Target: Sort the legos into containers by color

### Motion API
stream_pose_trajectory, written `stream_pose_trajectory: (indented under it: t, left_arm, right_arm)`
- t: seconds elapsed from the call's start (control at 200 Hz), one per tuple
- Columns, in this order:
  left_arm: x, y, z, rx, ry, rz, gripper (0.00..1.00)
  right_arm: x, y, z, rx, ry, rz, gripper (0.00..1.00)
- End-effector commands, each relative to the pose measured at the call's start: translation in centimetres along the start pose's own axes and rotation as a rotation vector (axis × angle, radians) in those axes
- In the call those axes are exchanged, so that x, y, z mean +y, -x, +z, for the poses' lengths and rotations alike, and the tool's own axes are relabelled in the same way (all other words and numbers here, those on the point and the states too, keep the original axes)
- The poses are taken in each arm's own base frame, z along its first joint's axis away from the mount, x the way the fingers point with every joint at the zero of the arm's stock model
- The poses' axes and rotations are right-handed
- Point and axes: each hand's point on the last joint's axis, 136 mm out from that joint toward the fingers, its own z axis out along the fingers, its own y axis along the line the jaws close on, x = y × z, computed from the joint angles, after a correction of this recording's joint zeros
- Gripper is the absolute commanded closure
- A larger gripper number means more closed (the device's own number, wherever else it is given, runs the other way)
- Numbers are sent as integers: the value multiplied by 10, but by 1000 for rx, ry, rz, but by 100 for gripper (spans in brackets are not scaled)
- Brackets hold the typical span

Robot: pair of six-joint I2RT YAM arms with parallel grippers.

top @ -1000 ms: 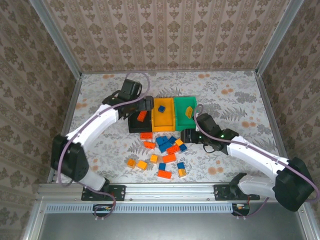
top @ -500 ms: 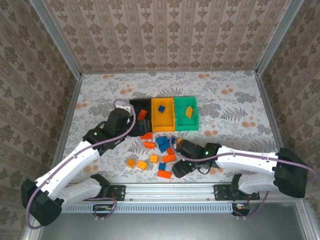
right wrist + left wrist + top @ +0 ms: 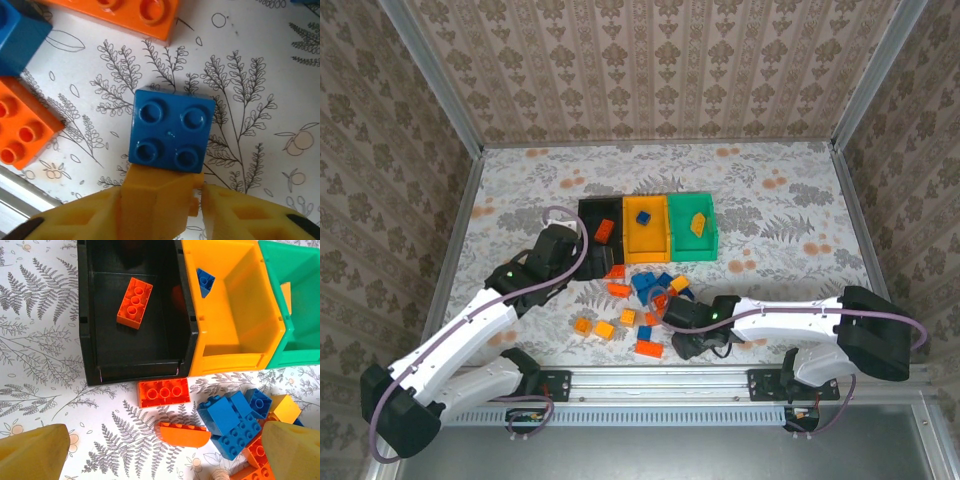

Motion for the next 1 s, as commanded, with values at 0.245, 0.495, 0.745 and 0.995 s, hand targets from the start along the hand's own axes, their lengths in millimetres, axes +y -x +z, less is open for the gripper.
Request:
stream_pose_trajectory:
  t: [0.245, 0.495, 0.745, 0.995]
  left_arm:
    - [3, -4, 3, 1, 14, -12, 0]
    - [6, -4, 2, -2, 23, -9, 0]
    - [6, -5, 1, -15, 11, -15, 0]
    - [12, -13, -2, -6, 22, -30, 0]
  right_arm:
    - [-35, -8, -2, -11, -101, 64, 76]
    - [-47, 6, -31, -98, -99, 111, 84]
    - [-71, 94, -98, -364, -56, 214, 87]
    - [-128, 196, -124, -564, -83, 417, 87]
